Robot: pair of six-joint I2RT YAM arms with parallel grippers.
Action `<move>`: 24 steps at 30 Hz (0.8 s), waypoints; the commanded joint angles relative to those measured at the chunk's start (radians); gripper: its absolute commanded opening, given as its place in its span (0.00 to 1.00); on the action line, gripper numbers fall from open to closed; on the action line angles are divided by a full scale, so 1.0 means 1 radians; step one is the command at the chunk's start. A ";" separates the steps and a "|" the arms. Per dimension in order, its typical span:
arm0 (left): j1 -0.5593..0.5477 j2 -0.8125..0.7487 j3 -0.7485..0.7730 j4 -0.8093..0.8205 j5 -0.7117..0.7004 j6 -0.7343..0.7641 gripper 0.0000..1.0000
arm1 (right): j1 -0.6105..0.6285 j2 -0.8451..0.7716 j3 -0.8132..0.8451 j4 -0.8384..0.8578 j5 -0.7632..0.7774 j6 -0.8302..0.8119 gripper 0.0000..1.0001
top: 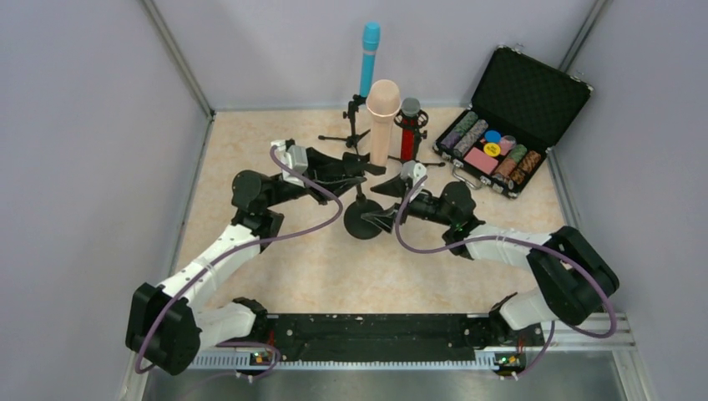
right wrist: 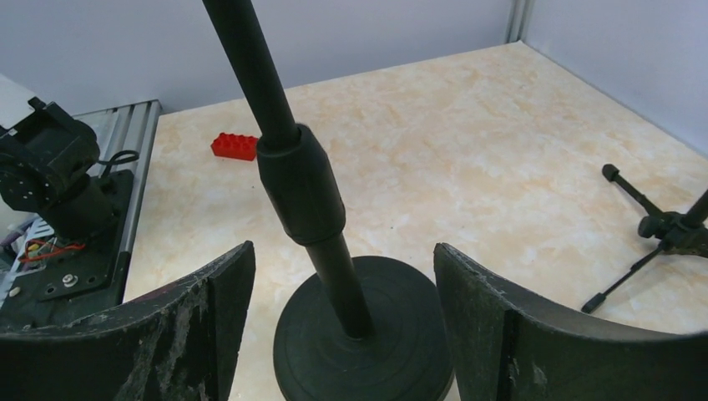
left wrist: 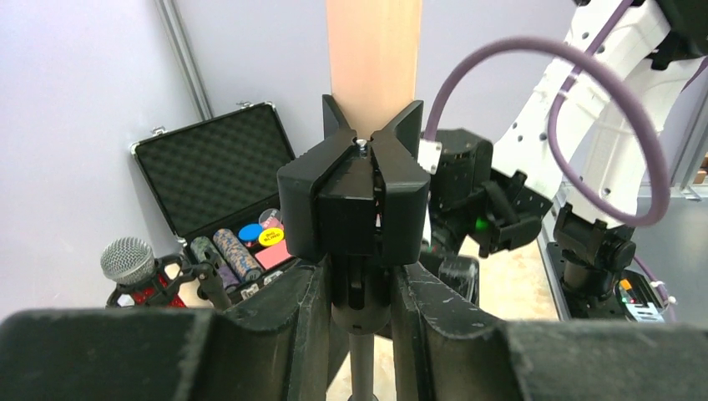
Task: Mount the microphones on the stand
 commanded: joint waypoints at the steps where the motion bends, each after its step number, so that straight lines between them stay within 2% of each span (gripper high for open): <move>1: -0.015 -0.032 0.089 0.101 -0.051 -0.027 0.00 | 0.031 0.053 0.034 0.102 -0.041 -0.015 0.74; 11: -0.018 -0.033 0.131 0.180 -0.080 -0.100 0.00 | 0.061 0.123 -0.013 0.090 0.020 -0.097 0.66; 19: -0.018 -0.066 0.112 0.253 -0.174 -0.153 0.00 | 0.065 0.138 -0.050 0.068 0.104 -0.174 0.65; 24: -0.017 -0.067 0.101 0.227 -0.176 -0.133 0.00 | 0.064 0.130 -0.044 0.055 0.109 -0.181 0.67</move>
